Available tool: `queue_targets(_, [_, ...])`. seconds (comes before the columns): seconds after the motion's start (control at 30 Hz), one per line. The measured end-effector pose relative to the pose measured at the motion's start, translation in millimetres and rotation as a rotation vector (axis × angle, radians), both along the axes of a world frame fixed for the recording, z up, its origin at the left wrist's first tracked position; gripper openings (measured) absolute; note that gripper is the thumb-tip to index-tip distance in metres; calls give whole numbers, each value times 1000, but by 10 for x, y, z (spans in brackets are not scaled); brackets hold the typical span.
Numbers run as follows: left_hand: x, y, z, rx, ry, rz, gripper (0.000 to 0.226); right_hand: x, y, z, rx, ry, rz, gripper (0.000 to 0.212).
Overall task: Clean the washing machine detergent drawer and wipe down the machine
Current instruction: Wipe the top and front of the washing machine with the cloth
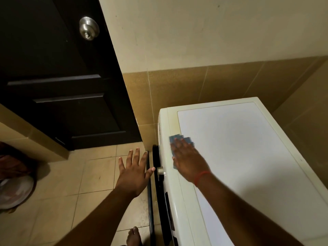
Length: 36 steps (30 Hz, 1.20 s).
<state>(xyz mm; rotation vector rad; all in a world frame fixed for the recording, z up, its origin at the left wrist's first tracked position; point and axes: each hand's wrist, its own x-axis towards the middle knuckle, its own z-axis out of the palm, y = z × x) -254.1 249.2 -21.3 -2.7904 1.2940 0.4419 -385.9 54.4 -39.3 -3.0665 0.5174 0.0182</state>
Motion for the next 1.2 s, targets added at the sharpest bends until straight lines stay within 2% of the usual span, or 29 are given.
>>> queue_targets(0.1, [-34,-68,29,-21,2,-2,79,-188,-227,14,-10,-20,-273,59])
queue_targets(0.13, [-53,-97,38,-27,2,-4,82,-219,-193,-3,-5,-16,-261,57])
queue_targets(0.23, [-132,-180,40,-19,5,-9,78,-396,-244,-70,-67,31,-3,57])
queue_targets(0.27, [-160,-208,39,-22,3,-12,75,-466,-379,-55,-72,22,-12,57])
queue_targets(0.37, [-246,-283,53,-41,-6,-7,73,-607,-591,26,-44,-6,-263,60])
queue_targets(0.4, [-283,-312,56,-40,-8,-1,74,-626,-540,21,-25,-17,-262,60])
queue_targets(0.5, [-421,-401,79,-38,0,8,80,-762,-494,-59,-73,5,-15,58])
queue_targets(0.53, [-460,-426,87,-40,5,3,82,-802,-602,-51,-61,5,-31,57])
queue_targets(0.63, [-602,-532,121,-52,9,-8,80,-907,-825,-31,-11,-45,-345,60])
queue_targets(0.67, [-648,-569,133,-56,9,-5,79,-906,-784,-23,4,-32,-349,60])
queue_targets(0.77, [-789,-689,162,-47,1,-16,76,-985,-805,-60,-32,33,-87,58])
queue_targets(0.8, [-840,-736,163,-48,-2,-20,75,-1045,-950,-36,-20,19,-91,57])
queue_targets(0.9, [-957,-857,164,-50,-18,-31,73,-1185,-1283,2,22,-32,-356,60])
queue_targets(0.93, [-994,-894,158,-46,-25,-36,74,-1185,-1283,6,33,-14,-357,61])
queue_targets(1.03, [-1108,-1005,148,-54,-30,-47,75,-1263,-1320,-78,-23,28,-85,59])
queue_targets(1.07, [-1147,-1044,146,-56,-32,-52,74,-1328,-1443,-64,-28,19,-59,58])
queue_targets(1.2, [-1265,-1159,128,-59,-25,-48,74,-1493,-1690,-12,-11,-41,-394,57])
